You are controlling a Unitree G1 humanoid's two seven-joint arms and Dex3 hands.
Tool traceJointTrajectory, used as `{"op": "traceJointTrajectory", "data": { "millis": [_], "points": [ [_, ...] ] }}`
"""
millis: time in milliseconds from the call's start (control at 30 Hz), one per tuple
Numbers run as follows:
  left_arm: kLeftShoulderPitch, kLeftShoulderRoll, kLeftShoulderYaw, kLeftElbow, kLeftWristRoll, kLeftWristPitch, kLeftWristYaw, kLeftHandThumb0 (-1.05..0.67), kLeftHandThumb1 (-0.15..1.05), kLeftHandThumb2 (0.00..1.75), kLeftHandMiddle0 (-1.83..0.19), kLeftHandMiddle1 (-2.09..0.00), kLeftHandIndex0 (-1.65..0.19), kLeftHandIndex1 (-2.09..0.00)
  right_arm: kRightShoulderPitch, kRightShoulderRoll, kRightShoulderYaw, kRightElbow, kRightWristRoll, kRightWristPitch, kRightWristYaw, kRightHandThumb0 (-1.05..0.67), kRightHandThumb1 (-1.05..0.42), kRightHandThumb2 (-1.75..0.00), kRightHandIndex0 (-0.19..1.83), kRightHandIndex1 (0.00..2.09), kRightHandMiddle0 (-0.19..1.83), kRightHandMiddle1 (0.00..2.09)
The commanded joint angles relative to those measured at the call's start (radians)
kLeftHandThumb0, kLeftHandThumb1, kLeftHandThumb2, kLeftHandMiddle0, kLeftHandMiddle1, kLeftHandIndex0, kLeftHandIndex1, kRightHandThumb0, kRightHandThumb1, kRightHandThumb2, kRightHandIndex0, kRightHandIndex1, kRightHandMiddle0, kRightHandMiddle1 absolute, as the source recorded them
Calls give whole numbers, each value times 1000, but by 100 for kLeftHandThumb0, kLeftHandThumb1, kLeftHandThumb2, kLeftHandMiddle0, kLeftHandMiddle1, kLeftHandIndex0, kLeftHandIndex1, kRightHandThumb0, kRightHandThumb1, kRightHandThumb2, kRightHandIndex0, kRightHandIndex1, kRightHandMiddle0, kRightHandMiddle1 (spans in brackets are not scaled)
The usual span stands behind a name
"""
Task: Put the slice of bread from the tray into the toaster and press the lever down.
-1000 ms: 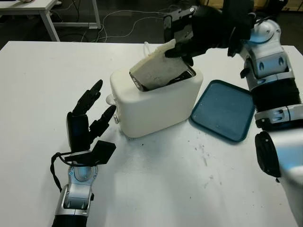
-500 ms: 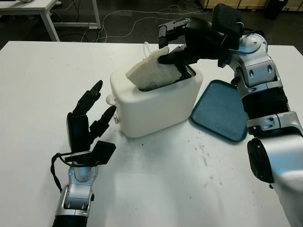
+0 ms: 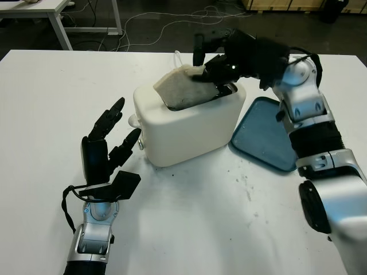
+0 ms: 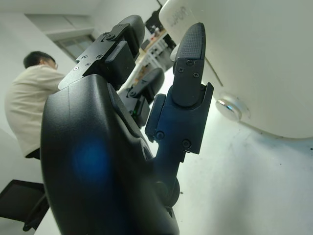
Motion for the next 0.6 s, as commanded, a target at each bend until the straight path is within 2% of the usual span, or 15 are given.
{"op": "traceJointTrajectory", "data": {
  "millis": [0,33,133,267,567],
  "points": [
    [3,5,-1,-1,-8,-9,-4,-46,92,19,-54,-45,-62,0,19,-39,21,-20,-47,-84,-20,-56,-85,-1,23,172,91,60],
    [4,5,-1,-2,-5,-8,-3,-46,92,20,-54,-45,-62,0,22,-52,28,-29,-70,-113,-36,-56,-84,-1,22,165,95,47],
    [3,4,-1,-1,-2,-6,0,-47,92,20,-54,-45,-62,0,26,-73,31,-41,-96,-173,-62,-57,-81,0,23,153,99,34],
    [-1,6,-2,3,-6,-13,-2,-46,92,19,-54,-45,-62,0,23,-84,29,-49,-97,-201,-67,-55,-77,0,24,144,96,27],
    [1,6,-3,0,-10,-7,-8,-45,92,20,-53,-45,-61,0,4,-90,28,-48,-106,-197,-79,-45,-73,0,25,144,92,23]
  ]
}}
